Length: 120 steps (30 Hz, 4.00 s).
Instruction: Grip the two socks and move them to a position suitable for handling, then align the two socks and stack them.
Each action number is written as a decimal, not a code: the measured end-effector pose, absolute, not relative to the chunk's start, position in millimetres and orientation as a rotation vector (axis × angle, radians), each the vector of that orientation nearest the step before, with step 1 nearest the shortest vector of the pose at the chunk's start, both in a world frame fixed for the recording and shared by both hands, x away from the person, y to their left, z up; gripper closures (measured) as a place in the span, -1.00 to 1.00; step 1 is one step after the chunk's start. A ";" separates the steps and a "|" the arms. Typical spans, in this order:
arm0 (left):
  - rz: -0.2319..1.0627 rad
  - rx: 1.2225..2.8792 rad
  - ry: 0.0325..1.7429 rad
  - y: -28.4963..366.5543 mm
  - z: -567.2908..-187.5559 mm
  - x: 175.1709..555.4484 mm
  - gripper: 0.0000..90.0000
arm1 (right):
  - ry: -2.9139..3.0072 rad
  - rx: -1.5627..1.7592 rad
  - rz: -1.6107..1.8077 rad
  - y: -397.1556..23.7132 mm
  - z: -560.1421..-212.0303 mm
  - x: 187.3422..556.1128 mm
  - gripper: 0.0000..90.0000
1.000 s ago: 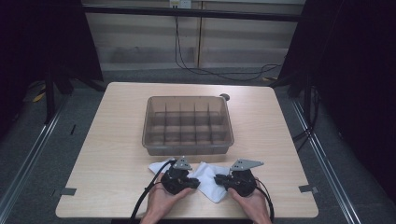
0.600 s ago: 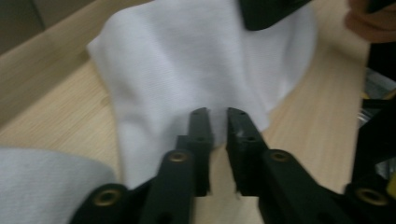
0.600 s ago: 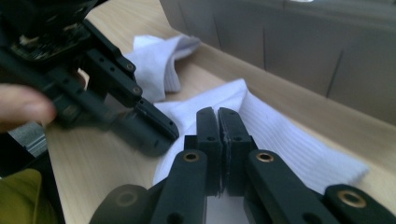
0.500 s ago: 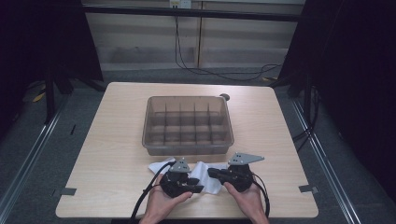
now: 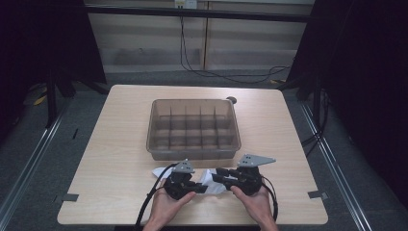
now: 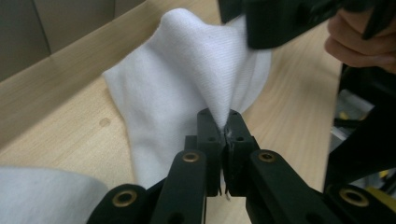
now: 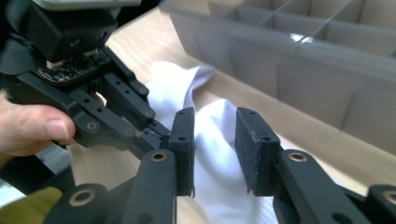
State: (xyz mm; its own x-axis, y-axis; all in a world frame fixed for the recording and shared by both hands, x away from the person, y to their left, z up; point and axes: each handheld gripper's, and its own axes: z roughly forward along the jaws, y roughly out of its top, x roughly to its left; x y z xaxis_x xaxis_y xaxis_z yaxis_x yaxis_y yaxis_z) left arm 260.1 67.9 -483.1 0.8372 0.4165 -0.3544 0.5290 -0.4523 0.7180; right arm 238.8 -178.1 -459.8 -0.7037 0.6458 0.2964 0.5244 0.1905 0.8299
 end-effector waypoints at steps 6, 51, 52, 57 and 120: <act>-0.161 2.065 0.705 82.0 -477.8 261.6 0.94 | 2.271 1.215 1.477 -196.9 -461.5 241.8 0.69; -0.022 2.026 0.849 123.6 -468.4 266.3 0.43 | 2.389 1.305 1.257 -204.4 -506.9 253.0 0.66; -0.023 2.035 0.831 117.1 -468.4 265.5 0.40 | 2.388 1.300 1.257 -204.3 -506.9 253.0 0.66; -0.009 2.154 0.797 81.8 -478.0 270.5 0.20 | 2.388 1.309 1.262 -204.8 -507.1 252.8 0.66; -0.009 2.143 0.806 134.6 -498.7 255.7 0.71 | 2.467 1.200 1.116 -178.1 -498.4 253.0 0.22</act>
